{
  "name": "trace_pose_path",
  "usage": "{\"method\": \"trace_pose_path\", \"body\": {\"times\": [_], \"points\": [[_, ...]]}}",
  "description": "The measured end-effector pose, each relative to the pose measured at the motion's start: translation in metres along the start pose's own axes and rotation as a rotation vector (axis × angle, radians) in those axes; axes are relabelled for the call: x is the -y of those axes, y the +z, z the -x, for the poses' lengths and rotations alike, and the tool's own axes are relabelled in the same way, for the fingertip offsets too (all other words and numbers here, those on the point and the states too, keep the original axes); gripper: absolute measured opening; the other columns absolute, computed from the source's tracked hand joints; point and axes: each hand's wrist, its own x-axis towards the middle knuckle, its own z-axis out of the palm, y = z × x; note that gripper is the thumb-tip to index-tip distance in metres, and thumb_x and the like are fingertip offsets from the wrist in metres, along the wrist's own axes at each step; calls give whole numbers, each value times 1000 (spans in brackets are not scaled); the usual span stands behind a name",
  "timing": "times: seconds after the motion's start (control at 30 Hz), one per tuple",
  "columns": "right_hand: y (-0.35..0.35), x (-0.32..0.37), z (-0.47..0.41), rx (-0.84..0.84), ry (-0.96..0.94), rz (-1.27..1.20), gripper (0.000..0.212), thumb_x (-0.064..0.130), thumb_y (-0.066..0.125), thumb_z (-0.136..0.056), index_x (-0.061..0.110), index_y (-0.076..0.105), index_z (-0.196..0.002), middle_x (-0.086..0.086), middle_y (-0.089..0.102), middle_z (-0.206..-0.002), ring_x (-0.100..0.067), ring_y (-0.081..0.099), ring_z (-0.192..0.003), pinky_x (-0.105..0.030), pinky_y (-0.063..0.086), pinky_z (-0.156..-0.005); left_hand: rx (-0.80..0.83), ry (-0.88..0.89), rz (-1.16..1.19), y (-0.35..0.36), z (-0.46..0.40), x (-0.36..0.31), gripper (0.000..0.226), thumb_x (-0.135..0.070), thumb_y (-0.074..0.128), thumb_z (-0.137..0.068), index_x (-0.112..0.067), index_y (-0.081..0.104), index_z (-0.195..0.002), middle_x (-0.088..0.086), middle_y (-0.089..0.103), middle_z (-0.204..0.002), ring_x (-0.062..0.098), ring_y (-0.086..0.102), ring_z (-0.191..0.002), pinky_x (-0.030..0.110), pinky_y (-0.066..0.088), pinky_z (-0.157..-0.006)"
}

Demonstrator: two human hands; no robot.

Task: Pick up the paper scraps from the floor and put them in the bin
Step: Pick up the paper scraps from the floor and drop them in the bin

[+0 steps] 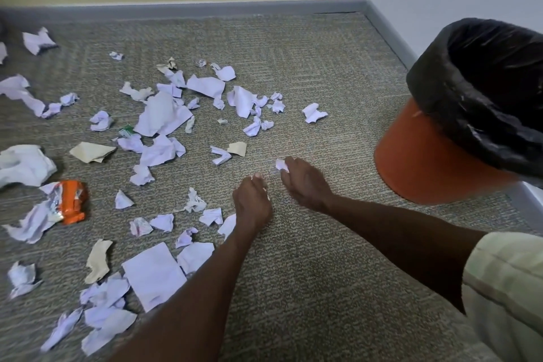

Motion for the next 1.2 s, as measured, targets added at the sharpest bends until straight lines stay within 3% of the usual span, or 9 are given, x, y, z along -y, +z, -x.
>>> {"method": "trace_pose_path", "body": {"times": [0.2,0.3,0.4,0.5,0.73,0.93,1.07,1.13,1.2], "points": [[-34,58,-12,-47,537,-780,32,38,59,-87,10,69,-100,-11,72,-96,-31,68,-94,-38,56,-80,40,-439,603,7,6,-52,29,-14,43,-98,-9,68,-83,15,71,-97,31,68,-90,43,55,-86],[-64,73,-13,-79,534,-852,19,30,57,-90,15,67,-98,-9,70,-99,-29,65,-94,-39,52,-81,48,-476,717,2,10,-83,28,-15,44,-100,2,66,-99,20,68,-110,35,67,-95,39,55,-75],[-91,77,-12,-85,525,-960,10,24,55,-92,21,65,-91,-7,70,-99,-27,65,-94,-38,52,-83,40,-458,844,-1,14,-110,31,-16,42,-101,-8,61,-78,15,66,-92,21,62,-72,28,45,-57],[-110,81,-10,-96,564,-1086,14,19,54,-91,22,64,-80,-5,70,-90,-26,67,-90,-40,55,-82,24,-403,881,-6,25,-134,40,-23,37,-105,-12,52,-70,7,59,-80,14,56,-70,25,45,-68],[-161,92,-5,64,596,-1264,20,19,55,-92,11,67,-79,-5,71,-75,-20,68,-75,-28,52,-66,18,-162,811,-32,40,-174,56,-51,20,-105,-17,59,-85,-6,58,-74,14,61,-80,22,42,-60],[-199,93,2,-160,583,-1341,24,25,59,-93,13,64,-72,0,63,-68,-18,63,-72,-27,49,-65,66,162,630,-48,44,-207,66,-54,19,-104,-15,63,-74,11,72,-85,27,70,-87,49,54,-84],[-230,78,4,-345,565,-1415,21,20,61,-93,12,64,-73,3,61,-57,-7,60,-47,-16,45,-45,270,176,745,-51,66,-244,68,-55,16,-104,-15,71,-94,8,74,-100,22,70,-98,35,56,-85],[-251,70,5,-408,518,-1402,24,20,57,-95,13,60,-72,2,60,-58,-9,60,-52,-19,47,-50,339,218,774,-53,81,-264,73,-56,14,-103,-7,65,-121,12,69,-119,21,65,-113,36,53,-97],[-278,63,6,-495,472,-1372,21,15,54,-96,11,59,-76,-6,62,-66,-18,59,-60,-25,47,-55,382,311,797,-50,93,-279,72,-56,11,-103,-13,65,-120,3,73,-113,9,67,-109,31,53,-97]]}}
